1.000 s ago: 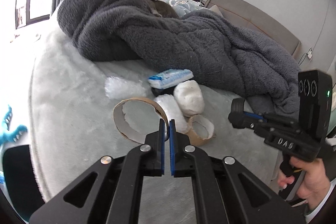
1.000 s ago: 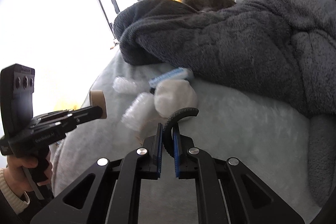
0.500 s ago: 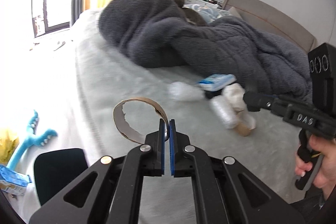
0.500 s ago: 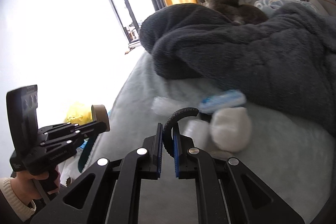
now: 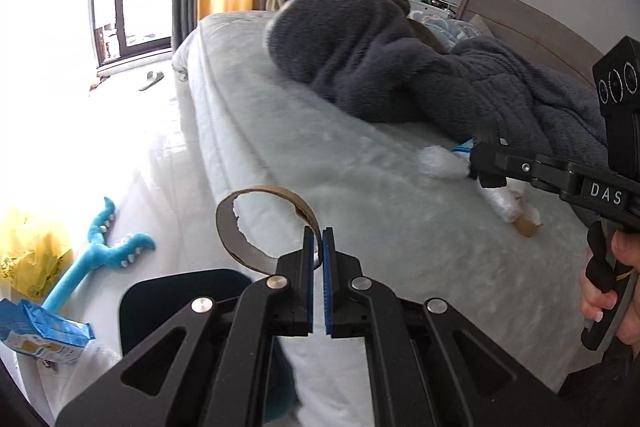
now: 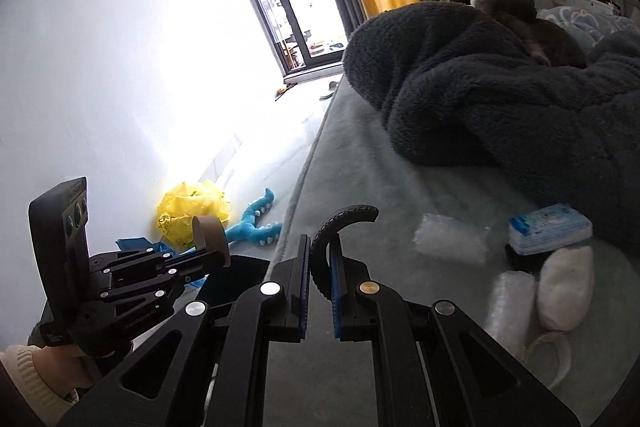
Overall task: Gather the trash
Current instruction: 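Carry the ring and cardboard tube over the teal trash bin, then open the left tool over the bin while the right tool releases the ring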
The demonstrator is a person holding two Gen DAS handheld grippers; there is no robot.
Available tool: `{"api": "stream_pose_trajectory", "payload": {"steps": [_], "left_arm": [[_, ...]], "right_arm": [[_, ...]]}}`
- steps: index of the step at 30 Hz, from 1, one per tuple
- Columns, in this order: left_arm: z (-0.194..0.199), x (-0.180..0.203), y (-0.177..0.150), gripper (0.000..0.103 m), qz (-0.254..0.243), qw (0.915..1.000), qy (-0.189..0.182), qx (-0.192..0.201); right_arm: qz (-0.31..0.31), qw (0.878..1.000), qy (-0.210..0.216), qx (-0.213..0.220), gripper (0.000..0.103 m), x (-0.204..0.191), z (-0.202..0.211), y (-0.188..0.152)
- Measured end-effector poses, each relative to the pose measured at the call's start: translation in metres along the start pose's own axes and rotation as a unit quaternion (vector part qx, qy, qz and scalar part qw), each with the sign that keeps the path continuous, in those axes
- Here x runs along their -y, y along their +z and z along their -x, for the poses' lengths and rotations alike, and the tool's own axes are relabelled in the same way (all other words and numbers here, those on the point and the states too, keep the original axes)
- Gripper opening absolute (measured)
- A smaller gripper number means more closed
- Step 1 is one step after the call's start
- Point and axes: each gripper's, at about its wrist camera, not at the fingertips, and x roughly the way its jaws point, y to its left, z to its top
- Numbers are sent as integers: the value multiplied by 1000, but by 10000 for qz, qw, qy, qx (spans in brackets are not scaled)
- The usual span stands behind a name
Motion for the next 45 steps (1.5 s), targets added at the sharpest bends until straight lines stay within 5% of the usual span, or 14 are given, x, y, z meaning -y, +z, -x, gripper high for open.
{"api": "stream_pose_trajectory", "payload": {"steps": [17,32,36,45], "left_arm": [[0,-89,-42,5,458,9949,512,-739],[-17,-159,-87,6,1244,9743,505,-1809],[-19,-170,-96,14,1448,9686,336,-1993],[-15,-186,-108,52,1578,9616,365,-2215]], "right_arm": [[241,9970,492,-552,9,-87,-81,4],[476,9888,714,-1225,9,-136,-138,-15],[508,9860,737,-1407,9,-145,-152,-22],[467,9793,663,-1854,9,-154,-191,-40]]}}
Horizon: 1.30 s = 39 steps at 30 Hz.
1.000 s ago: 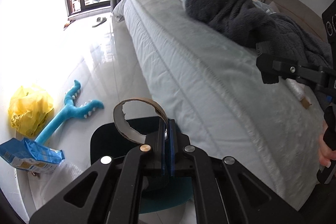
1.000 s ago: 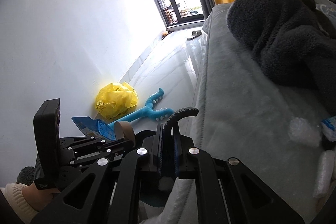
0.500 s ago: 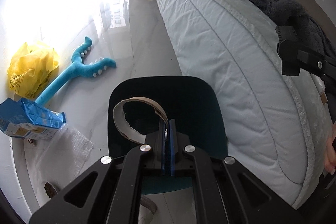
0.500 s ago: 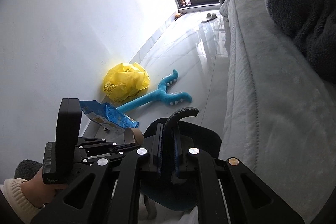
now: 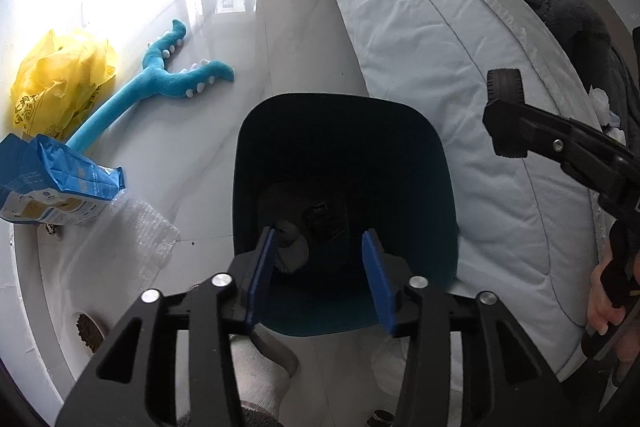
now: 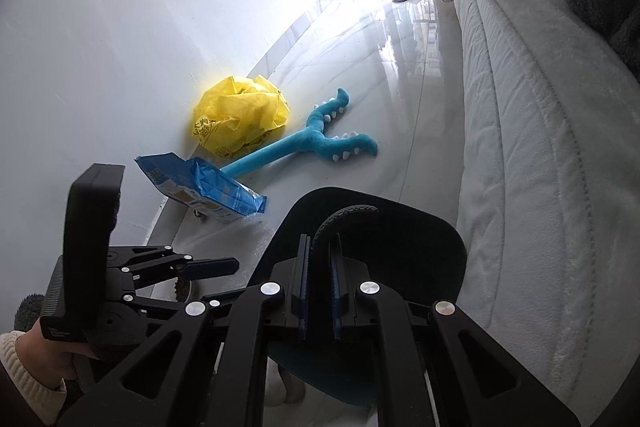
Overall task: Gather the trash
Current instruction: 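Open the left tool over the bin while the right tool releases the ring, then move both tools back toward the bubble wrap and wipes pack on the bed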
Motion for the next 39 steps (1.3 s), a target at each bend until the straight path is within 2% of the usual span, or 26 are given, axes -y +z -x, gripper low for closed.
{"api": "stream_pose_trajectory", "payload": {"steps": [6,8,13,21,29,31,32,35,39], "left_arm": [[14,-11,0,61,12,9996,128,253],[21,-15,1,68,46,9991,163,399],[40,-22,5,74,166,9962,159,845],[74,-17,9,75,46,9879,103,1549],[111,-11,9,75,-52,9724,88,2332],[118,-8,9,75,-65,9679,84,2512],[123,-7,9,76,-65,9655,90,2603],[135,-2,10,81,-97,9584,208,2846],[153,11,9,85,-366,9464,500,3171]], "right_arm": [[-38,9995,-45,-309,10,-5,-30,-3],[-36,9991,-78,-419,10,-6,-40,-6],[-55,9976,-123,-672,10,-6,-61,-12],[-104,9948,-275,-971,10,1,-84,-21],[-135,9895,-417,-1381,10,6,-105,-33],[-152,9882,-439,-1459,12,6,-107,-35],[-155,9880,-452,-1471,18,5,-107,-36],[-162,9886,-489,-1414,48,3,-102,-35],[-177,9904,-418,-1309,50,2,-93,-33]]}}
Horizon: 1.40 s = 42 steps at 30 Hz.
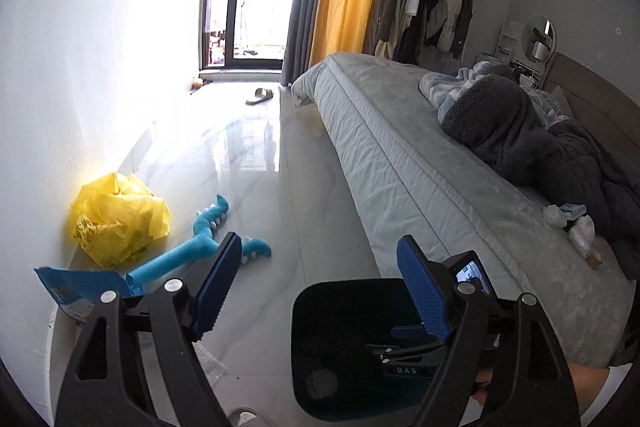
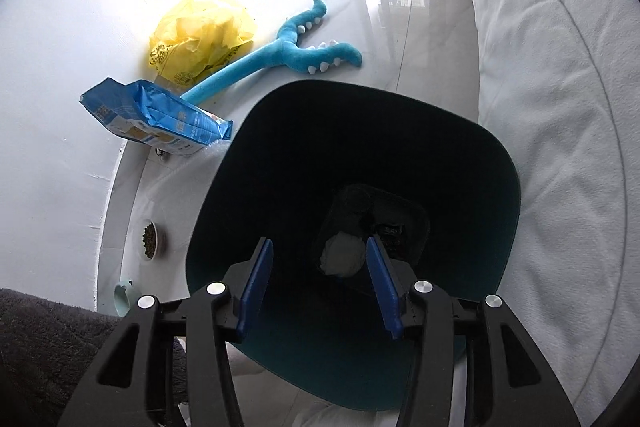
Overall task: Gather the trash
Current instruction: 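Move both tools back toward the bubble wrap and wipes pack on the bed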
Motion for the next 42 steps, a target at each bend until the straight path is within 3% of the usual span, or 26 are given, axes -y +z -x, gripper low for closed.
{"api": "stream_pose_trajectory", "payload": {"steps": [9,17,24,31,33,42], "left_arm": [[21,30,12,95,-237,9990,-109,375],[19,60,26,96,-58,9986,-388,356],[14,99,29,97,-258,9967,-652,421],[-2,129,33,98,-368,9933,-1067,239],[-5,139,33,98,-527,9923,-1097,247],[-34,170,41,98,-591,9893,-1334,85]], "right_arm": [[249,9973,114,682,54,-7,57,-1],[397,9881,-123,1484,62,11,121,-12],[289,9775,-422,2048,65,44,177,-29],[33,9674,-910,2365,69,90,216,-50],[-77,9646,-1035,2424,74,101,223,-56],[-339,9530,-1489,2617,76,136,248,-83]]}}
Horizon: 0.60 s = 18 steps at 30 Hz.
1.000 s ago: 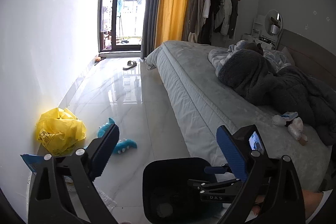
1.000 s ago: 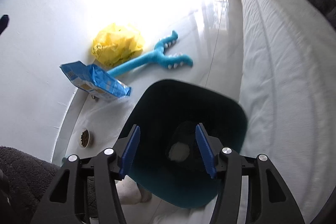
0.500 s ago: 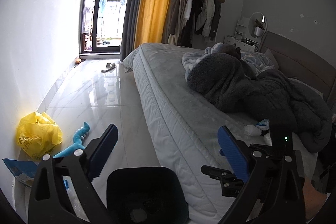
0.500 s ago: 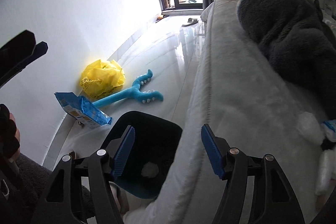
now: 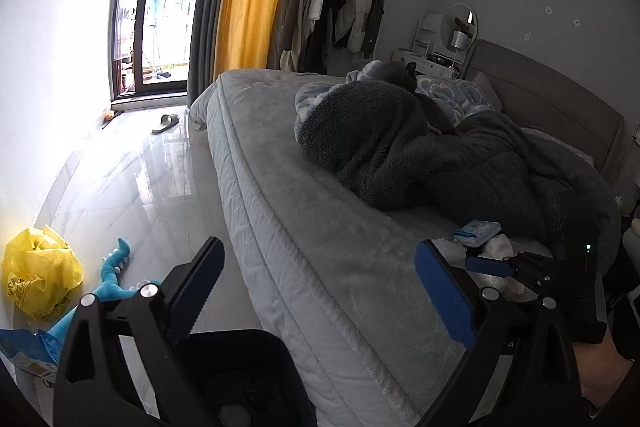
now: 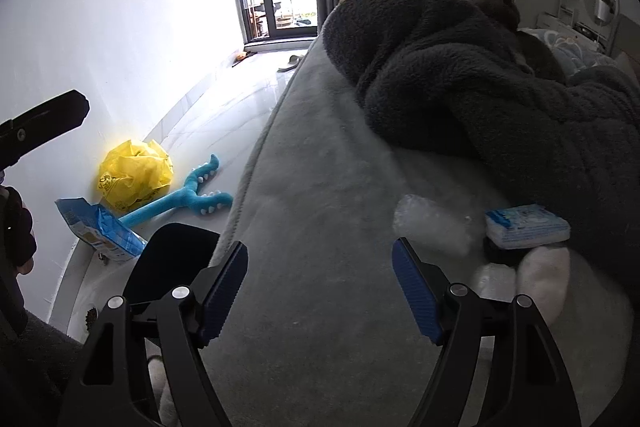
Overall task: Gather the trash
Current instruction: 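Move both tools back toward the bubble wrap and wipes pack on the bed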
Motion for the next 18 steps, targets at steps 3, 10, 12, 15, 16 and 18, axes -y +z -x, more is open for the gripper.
{"api": "stream_pose_trajectory", "payload": {"steps": [3,10,12,15,16,18], "left_arm": [[-11,7,0,98,-130,9999,-28,-72],[-38,18,0,98,-290,9988,-273,-285],[-45,21,0,98,-310,9983,-341,-343],[-56,26,0,98,-369,9975,-446,-403],[-59,28,0,98,-400,9971,-484,-419],[-64,33,1,98,-469,9965,-535,-444]], "right_arm": [[-56,9999,-132,58,76,12,5,-1],[-70,9983,-577,2,76,34,7,-11],[-103,9978,-656,-36,76,40,4,-13],[-178,9973,-699,-123,76,46,1,-17],[-181,9971,-723,-154,76,47,-1,-19],[-211,9966,-767,-235,76,49,-4,-23]]}}
